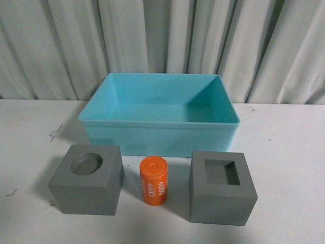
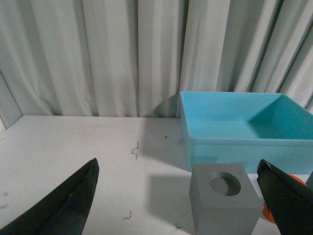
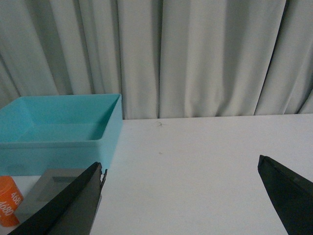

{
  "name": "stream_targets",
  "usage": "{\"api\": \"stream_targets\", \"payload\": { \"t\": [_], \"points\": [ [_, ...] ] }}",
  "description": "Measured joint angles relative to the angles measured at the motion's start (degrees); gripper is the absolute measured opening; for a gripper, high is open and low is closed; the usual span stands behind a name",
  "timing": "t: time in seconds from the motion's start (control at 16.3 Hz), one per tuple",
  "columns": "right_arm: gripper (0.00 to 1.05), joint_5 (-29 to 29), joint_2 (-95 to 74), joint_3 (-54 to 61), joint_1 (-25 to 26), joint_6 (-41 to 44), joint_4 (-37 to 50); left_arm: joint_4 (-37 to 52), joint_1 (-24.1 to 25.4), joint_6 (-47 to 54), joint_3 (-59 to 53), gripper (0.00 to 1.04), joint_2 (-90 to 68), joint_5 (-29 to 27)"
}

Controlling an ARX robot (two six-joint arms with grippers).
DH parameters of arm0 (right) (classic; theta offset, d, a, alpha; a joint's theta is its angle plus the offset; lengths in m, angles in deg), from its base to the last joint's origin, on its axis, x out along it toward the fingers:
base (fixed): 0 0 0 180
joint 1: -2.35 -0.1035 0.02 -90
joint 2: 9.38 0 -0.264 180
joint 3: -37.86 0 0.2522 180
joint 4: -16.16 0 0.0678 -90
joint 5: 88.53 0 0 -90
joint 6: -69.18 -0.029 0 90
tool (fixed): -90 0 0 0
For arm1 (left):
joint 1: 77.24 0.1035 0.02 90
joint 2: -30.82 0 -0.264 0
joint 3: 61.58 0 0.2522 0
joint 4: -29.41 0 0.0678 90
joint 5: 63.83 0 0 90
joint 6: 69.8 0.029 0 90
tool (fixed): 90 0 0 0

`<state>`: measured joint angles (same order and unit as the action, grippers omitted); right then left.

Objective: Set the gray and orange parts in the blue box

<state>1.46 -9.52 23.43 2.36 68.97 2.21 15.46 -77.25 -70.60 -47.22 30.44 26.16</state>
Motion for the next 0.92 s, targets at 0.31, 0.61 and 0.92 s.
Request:
{"api": "stream_targets", "payload": {
  "t": [0.31, 0.61, 0.92],
  "points": [
    [0.98, -0.02, 0.00, 0.00, 0.00, 0.00, 0.00, 0.00, 0.00, 0.00, 0.00, 0.98, 0.00, 0.00],
    [0.98, 0.00, 0.00, 0.00, 0.00, 0.00, 0.00, 0.00, 0.00, 0.00, 0.00, 0.98, 0.00, 0.00],
    [0.98, 0.00, 0.00, 0.00, 0.00, 0.00, 0.00, 0.00, 0.00, 0.00, 0.00, 0.98, 0.00, 0.00]
  ]
}}
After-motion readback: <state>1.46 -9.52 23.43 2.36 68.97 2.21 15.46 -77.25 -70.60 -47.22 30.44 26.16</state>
